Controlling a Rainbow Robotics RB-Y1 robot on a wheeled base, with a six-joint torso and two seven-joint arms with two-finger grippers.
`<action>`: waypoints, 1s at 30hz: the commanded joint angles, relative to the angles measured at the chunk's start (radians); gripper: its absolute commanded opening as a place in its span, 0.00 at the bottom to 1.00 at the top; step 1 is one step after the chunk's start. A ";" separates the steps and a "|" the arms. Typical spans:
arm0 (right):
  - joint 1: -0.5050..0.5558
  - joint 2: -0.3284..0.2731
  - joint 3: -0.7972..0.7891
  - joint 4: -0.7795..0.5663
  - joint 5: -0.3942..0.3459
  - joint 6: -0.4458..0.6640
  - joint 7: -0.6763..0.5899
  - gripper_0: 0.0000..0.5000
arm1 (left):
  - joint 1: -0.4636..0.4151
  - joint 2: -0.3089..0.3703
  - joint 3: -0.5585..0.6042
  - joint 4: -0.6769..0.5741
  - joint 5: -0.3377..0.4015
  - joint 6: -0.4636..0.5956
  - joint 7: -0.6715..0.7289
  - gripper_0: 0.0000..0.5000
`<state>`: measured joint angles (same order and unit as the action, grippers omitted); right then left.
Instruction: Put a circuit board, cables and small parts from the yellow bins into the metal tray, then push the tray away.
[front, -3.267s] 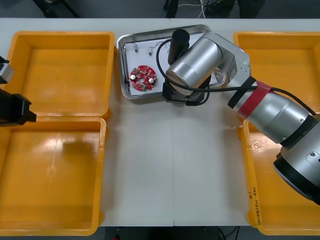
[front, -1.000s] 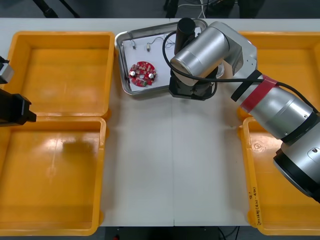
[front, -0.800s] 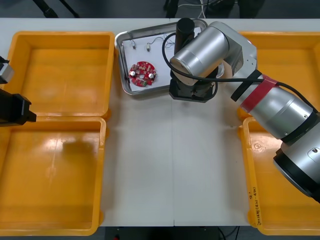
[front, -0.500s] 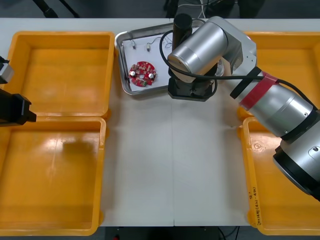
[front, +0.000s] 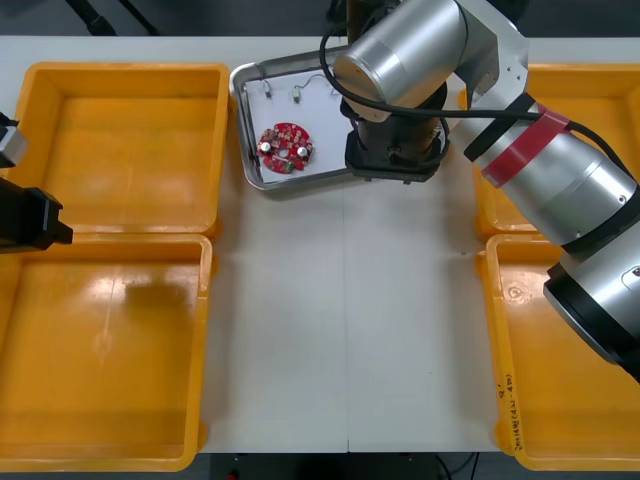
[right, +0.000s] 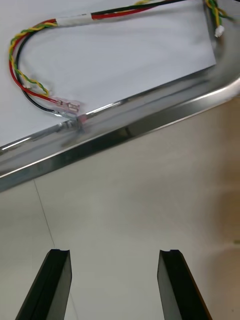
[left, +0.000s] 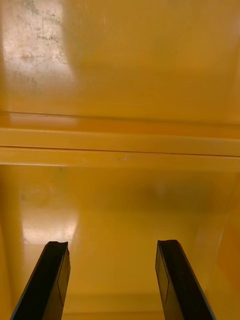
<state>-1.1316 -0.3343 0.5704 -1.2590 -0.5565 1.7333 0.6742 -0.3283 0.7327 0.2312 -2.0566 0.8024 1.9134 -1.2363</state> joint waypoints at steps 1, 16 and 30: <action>-0.054 -0.028 -0.038 -0.082 0.004 0.069 0.022 1.00 | 0.015 0.045 0.008 -0.028 -0.009 0.006 -0.123 1.00; 0.061 -0.123 -0.060 -0.390 0.006 0.187 0.001 1.00 | 0.015 0.045 0.008 -0.028 -0.009 0.006 -0.123 1.00; 0.187 -0.178 -0.199 -0.629 -0.023 0.187 0.015 1.00 | 0.015 0.045 0.008 -0.028 -0.009 0.006 -0.123 1.00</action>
<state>-0.9841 -0.4619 0.4244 -1.8177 -0.5656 1.9152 0.6741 -0.3276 0.7327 0.2312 -2.0568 0.8021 1.9134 -1.2363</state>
